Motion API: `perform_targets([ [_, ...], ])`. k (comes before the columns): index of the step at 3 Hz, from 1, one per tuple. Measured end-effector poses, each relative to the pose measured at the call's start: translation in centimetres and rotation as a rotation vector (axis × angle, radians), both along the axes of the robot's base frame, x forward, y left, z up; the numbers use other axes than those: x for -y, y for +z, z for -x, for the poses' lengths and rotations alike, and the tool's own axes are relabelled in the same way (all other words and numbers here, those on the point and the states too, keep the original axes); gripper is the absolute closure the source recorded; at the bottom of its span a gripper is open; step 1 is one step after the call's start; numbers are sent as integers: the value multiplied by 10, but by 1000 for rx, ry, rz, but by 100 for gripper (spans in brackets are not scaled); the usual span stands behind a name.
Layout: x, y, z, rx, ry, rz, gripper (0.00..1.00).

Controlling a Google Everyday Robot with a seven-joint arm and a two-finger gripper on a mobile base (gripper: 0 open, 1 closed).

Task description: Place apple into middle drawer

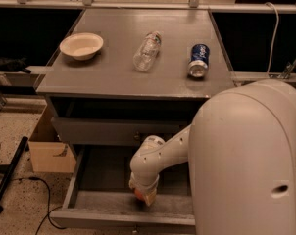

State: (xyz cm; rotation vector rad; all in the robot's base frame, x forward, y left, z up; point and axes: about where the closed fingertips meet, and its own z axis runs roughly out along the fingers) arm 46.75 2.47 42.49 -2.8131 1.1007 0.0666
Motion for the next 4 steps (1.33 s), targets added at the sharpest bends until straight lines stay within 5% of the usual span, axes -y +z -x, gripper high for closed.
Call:
perform_targets([
  [1, 1, -34, -26, -83, 35, 23, 100],
  [4, 4, -30, 10, -72, 18, -23, 100],
])
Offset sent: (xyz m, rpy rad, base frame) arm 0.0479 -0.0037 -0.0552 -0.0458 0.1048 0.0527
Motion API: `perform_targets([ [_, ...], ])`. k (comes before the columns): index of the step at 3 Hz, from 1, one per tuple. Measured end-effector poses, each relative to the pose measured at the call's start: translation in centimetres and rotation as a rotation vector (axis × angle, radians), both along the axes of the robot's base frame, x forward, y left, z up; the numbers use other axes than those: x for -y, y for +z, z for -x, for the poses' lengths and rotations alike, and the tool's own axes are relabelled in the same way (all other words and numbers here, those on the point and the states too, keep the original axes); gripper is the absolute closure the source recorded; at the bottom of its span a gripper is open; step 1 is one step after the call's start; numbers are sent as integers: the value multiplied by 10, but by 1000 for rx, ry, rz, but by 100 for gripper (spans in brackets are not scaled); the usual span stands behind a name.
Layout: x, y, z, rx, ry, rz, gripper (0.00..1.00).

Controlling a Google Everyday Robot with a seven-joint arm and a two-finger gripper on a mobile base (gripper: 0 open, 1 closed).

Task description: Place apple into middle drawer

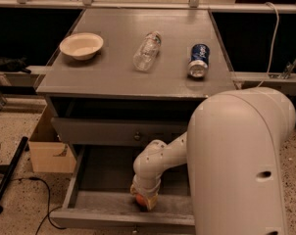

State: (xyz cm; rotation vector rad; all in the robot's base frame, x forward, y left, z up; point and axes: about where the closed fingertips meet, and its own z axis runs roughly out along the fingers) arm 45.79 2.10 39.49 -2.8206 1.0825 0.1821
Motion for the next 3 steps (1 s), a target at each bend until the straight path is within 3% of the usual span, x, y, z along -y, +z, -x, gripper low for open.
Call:
perform_targets([
  [1, -17, -18, -4, -23, 49, 13, 100],
  [2, -17, -18, -4, -23, 49, 13, 100],
  [3, -17, -18, -4, -23, 49, 13, 81],
])
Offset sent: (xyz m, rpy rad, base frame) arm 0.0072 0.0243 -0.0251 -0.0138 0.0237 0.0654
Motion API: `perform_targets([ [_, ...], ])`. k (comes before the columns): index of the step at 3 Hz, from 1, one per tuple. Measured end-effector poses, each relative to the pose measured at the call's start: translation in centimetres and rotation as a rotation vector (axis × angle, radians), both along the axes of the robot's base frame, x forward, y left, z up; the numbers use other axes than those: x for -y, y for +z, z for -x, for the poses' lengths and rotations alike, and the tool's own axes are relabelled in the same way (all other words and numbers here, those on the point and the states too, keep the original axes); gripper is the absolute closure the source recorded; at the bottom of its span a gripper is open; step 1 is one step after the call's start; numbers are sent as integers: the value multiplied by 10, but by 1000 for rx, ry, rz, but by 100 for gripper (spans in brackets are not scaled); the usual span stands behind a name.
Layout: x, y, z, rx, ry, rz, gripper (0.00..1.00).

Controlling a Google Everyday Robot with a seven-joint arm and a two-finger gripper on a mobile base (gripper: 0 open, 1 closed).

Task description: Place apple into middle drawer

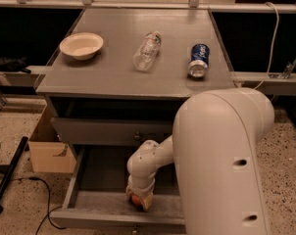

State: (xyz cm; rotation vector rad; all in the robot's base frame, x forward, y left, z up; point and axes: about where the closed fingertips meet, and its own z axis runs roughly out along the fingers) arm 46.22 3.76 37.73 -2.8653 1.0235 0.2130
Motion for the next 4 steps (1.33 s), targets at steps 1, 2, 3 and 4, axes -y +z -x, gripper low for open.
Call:
perform_targets([
  [1, 0, 0, 0, 0, 0, 0, 58],
  [2, 0, 0, 0, 0, 0, 0, 35],
  [3, 0, 0, 0, 0, 0, 0, 4],
  [4, 0, 0, 0, 0, 0, 0, 0],
])
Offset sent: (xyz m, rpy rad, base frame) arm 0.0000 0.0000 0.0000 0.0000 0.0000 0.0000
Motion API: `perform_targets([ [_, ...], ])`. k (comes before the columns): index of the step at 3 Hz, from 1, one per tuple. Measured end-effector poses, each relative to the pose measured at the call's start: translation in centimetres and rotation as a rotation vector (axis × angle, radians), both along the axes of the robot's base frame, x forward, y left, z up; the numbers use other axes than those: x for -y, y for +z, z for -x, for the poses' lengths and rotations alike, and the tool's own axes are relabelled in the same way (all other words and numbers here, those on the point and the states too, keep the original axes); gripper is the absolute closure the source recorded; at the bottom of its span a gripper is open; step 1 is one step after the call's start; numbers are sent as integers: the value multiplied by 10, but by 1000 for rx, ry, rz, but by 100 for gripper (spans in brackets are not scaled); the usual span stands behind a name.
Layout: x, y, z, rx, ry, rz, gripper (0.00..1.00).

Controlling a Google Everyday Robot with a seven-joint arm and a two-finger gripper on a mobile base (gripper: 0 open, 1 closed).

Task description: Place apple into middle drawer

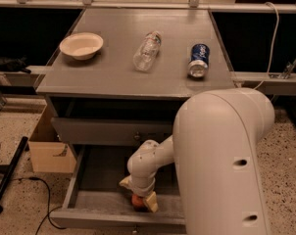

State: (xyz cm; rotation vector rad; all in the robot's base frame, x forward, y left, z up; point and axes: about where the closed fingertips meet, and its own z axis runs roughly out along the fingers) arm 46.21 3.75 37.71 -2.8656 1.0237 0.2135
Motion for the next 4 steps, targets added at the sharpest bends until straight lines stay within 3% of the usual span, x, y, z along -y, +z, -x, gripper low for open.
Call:
perform_targets([
  [2, 5, 8, 2, 24, -7, 18, 0],
  [4, 19, 48, 2, 139, -30, 51, 0],
])
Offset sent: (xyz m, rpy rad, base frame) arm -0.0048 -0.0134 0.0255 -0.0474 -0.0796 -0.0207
